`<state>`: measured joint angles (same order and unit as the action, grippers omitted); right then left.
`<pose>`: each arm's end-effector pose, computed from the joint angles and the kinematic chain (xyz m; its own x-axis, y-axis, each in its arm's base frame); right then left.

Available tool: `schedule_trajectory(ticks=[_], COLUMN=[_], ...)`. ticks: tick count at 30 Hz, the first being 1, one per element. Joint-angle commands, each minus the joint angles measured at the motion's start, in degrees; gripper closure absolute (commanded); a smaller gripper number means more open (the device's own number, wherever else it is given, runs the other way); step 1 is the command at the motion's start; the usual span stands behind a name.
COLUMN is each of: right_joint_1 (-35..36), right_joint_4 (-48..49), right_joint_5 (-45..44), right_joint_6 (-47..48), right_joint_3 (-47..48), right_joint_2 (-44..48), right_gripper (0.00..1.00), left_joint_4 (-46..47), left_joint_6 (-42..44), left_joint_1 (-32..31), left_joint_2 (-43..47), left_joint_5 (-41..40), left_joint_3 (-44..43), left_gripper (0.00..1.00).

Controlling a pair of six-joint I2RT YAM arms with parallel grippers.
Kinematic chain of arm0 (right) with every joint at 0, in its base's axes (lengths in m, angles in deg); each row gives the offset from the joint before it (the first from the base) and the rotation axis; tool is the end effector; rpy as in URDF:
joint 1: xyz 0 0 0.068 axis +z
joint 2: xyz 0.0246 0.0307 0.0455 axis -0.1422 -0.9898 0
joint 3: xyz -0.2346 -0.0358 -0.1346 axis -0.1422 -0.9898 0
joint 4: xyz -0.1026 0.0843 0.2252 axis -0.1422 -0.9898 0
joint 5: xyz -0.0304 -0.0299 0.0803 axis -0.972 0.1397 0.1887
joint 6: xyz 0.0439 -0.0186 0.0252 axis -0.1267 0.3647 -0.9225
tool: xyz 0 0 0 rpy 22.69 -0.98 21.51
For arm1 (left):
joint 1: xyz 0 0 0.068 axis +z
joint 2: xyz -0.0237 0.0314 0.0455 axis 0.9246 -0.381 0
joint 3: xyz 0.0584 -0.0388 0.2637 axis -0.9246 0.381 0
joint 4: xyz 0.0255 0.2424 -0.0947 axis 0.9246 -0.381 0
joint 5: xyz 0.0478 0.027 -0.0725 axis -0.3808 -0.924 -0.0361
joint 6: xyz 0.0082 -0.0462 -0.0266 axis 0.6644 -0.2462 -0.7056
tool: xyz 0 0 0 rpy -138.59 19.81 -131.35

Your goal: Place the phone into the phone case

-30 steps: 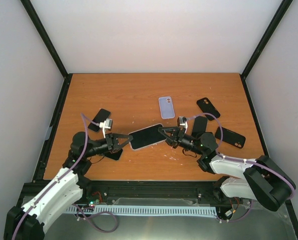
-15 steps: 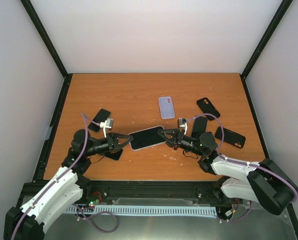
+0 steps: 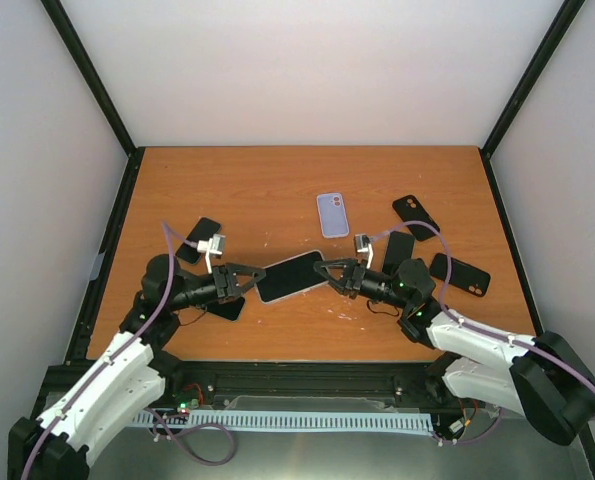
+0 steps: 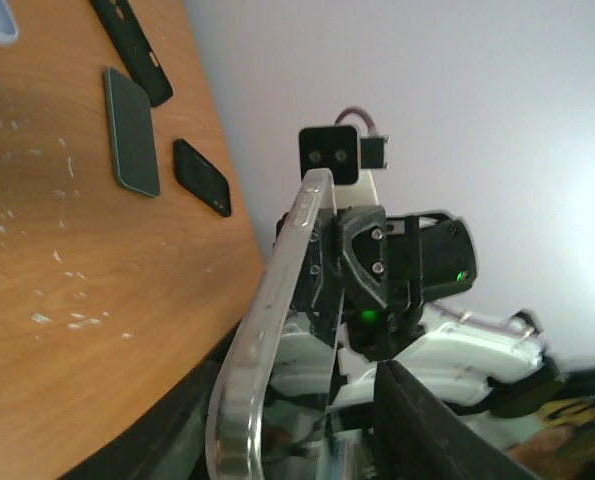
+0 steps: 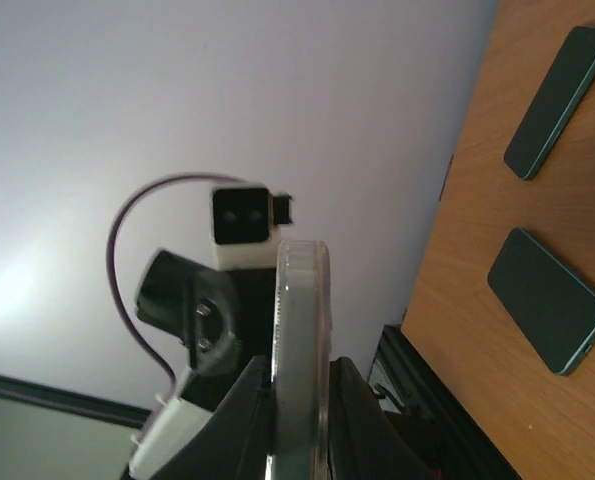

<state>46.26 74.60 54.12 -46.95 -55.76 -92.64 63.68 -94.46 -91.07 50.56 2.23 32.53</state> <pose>0.1559 0.1475 0.2239 -0.9175 0.3132 -0.2450 -0.2567 0.0040 0.9665 0.1335 -0.0865 0.2422 -0.9126 -0.2930 -0.2851 0.2472 0.1598 -0.9557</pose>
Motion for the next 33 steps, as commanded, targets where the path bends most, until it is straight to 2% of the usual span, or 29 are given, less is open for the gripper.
schedule_trajectory(ticks=[1, 4, 6, 12, 18, 22, 25, 30, 33], right_joint_1=[-0.2, -0.2, -0.1, 0.1, 0.7, 0.8, 0.8, 0.7, 0.8], right_joint_4=[-6.6, -13.4, -16.1, -24.7, -21.3, -19.4, -18.6, -19.7, -20.5], right_joint_5=[7.0, 13.1, 16.1, 20.1, 20.8, 20.9, 21.4, 21.5, 19.1], right_joint_6=[8.3, 14.2, 16.7, 22.4, 20.9, 20.4, 20.2, 20.9, 20.9], right_joint_3=[4.4, 6.7, 7.6, 11.8, 13.3, 14.7, 16.1, 18.3, 18.0], right_joint_2=[3.2, 5.3, 6.8, 8.6, 5.5, 3.4, 1.8, -0.8, -1.0], right_gripper=[0.94, 0.93, 0.92, 0.91, 0.91, 0.91, 0.91, 0.89, 0.83], left_joint_4=[-17.7, -29.9, -33.4, -32.3, -27.6, -24.5, -24.5, -25.5, -25.1], left_joint_6=[20.1, 31.0, 35.3, 40.1, 38.9, 36.5, 36.7, 37.8, 37.2], left_joint_1=[0.3, 0.3, 0.3, 0.3, 0.3, 0.3, 0.3, 0.3, 0.3], left_joint_2=[-0.3, -2.0, -3.5, -8.4, -10.2, -10.3, -11.6, -14.6, -16.0], left_joint_5=[1.2, 2.8, 6.3, 19.2, 25.7, 25.9, 25.5, 23.5, 21.4], left_joint_3=[-12.1, -17.9, -19.4, -20.1, -17.5, -15.0, -14.2, -14.9, -15.2], left_gripper=[0.5, 0.33, 0.28, 0.26, 0.25, 0.32, 0.42, 0.79, 0.91])
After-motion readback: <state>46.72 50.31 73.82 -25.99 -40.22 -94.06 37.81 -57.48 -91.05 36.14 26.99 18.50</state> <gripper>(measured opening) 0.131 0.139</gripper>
